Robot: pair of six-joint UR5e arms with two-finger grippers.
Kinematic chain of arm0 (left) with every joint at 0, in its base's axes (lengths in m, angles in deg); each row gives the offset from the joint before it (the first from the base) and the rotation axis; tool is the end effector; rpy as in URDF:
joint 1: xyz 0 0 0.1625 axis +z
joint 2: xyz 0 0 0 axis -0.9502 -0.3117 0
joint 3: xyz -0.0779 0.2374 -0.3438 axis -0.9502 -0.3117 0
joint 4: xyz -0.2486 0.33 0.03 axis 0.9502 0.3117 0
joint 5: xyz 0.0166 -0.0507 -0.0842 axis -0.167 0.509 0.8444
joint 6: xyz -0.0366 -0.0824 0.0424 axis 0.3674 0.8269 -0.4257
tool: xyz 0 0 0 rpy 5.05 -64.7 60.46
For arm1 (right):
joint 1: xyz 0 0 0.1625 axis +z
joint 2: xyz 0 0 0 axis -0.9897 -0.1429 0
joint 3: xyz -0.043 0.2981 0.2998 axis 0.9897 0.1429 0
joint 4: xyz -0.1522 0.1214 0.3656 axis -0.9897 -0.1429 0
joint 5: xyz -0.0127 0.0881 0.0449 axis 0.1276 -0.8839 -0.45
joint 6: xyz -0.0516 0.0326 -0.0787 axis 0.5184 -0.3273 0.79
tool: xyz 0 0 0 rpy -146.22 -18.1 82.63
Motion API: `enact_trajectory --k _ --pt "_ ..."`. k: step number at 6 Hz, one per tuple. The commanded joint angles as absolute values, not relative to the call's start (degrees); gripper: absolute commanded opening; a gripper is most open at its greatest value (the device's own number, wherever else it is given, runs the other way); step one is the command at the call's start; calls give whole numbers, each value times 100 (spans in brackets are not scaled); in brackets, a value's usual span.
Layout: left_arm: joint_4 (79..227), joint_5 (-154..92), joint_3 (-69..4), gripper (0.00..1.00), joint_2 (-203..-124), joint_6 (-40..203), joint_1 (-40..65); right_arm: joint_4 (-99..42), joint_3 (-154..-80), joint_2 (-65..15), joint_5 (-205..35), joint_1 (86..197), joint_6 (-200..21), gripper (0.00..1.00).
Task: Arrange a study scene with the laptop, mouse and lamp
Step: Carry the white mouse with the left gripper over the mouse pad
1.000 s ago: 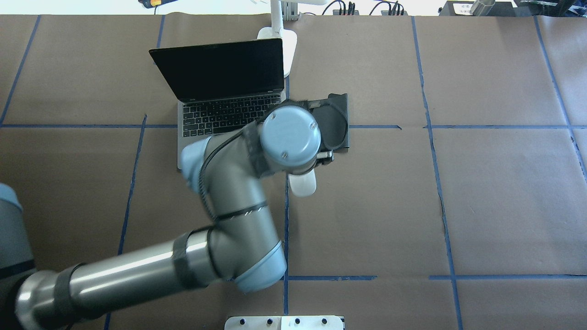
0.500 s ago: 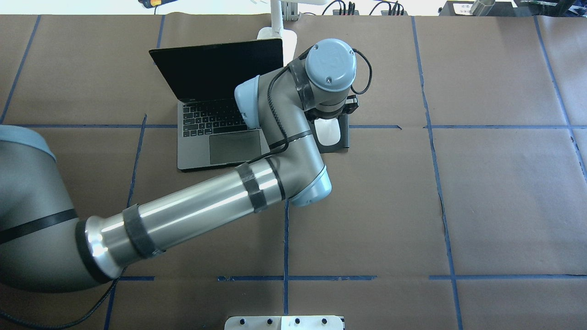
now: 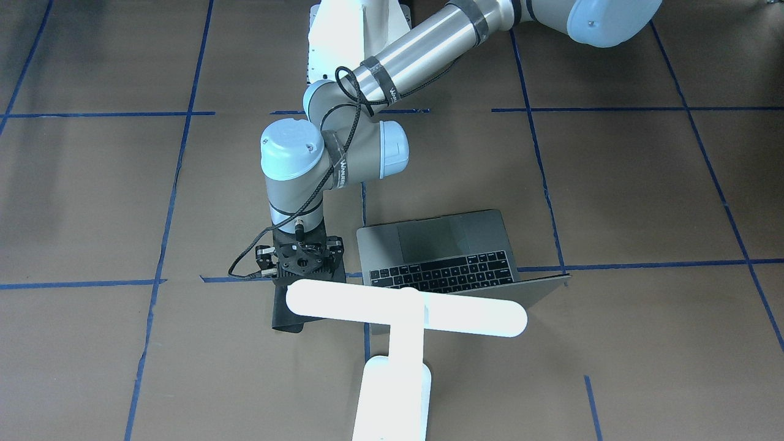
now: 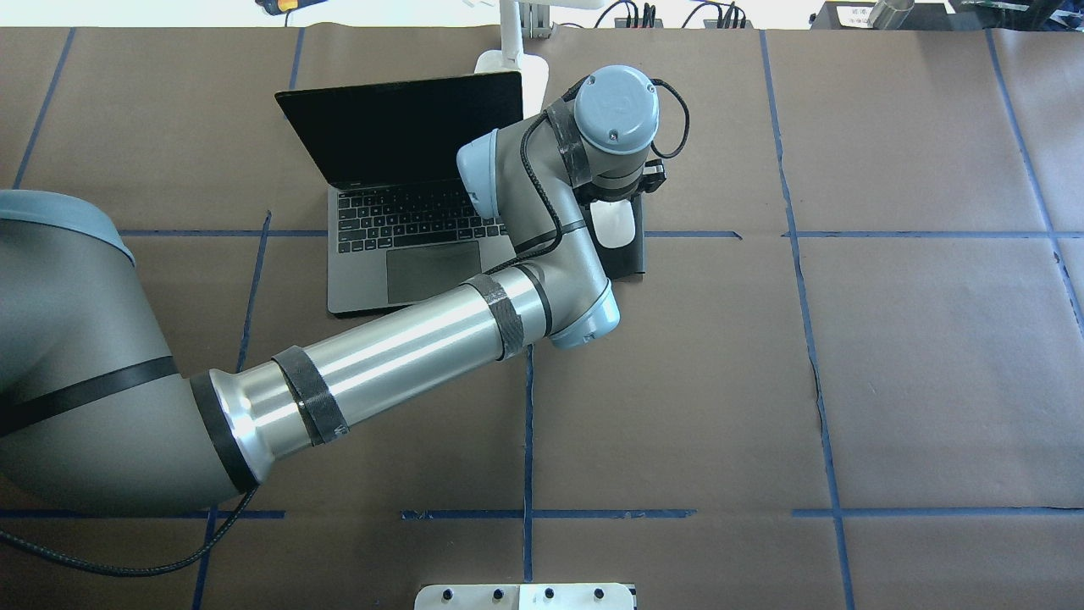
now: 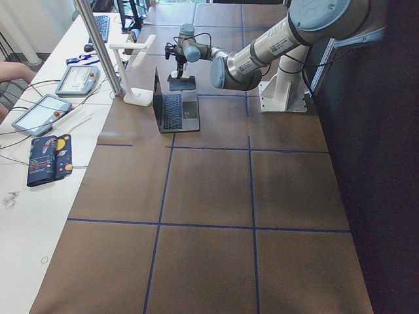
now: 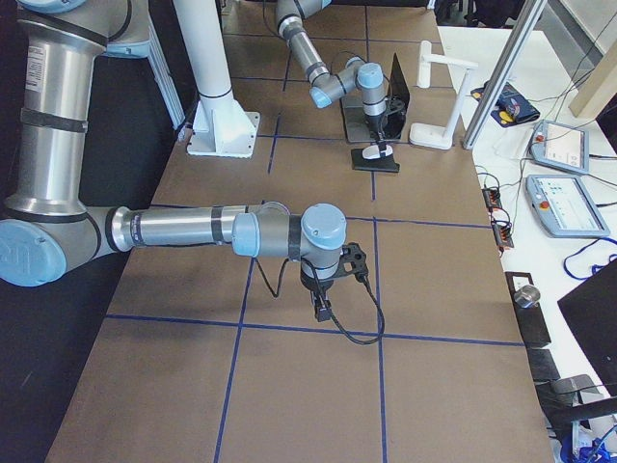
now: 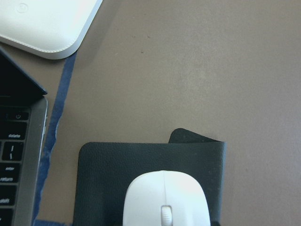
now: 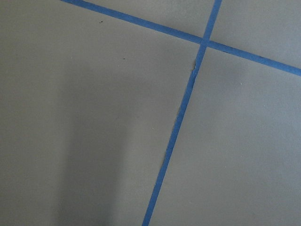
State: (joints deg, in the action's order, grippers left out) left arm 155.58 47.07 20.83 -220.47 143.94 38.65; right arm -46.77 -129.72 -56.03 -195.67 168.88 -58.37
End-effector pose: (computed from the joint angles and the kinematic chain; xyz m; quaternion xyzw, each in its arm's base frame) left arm 0.6976 -0.5957 0.0820 0.1027 0.4378 -0.1223 0.8848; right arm 0.0439 -0.4130 0.6183 0.0399 -0.3681 -0.1440 0.9177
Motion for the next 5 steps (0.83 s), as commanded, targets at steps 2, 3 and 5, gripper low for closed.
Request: enact_trajectory --k 2,3,5 --pt "15630 4825 2164 100 -22143 14303 3792 -4671 -12957 -5603 -19571 16888 -5837 100" --pt "15621 5200 2060 100 -22143 14250 3678 -4671 -12957 -5603 -19571 16880 -5837 100" --pt "15342 5676 1481 100 -21995 14188 3659 -4671 -12957 -5603 -19563 16880 -5837 100"
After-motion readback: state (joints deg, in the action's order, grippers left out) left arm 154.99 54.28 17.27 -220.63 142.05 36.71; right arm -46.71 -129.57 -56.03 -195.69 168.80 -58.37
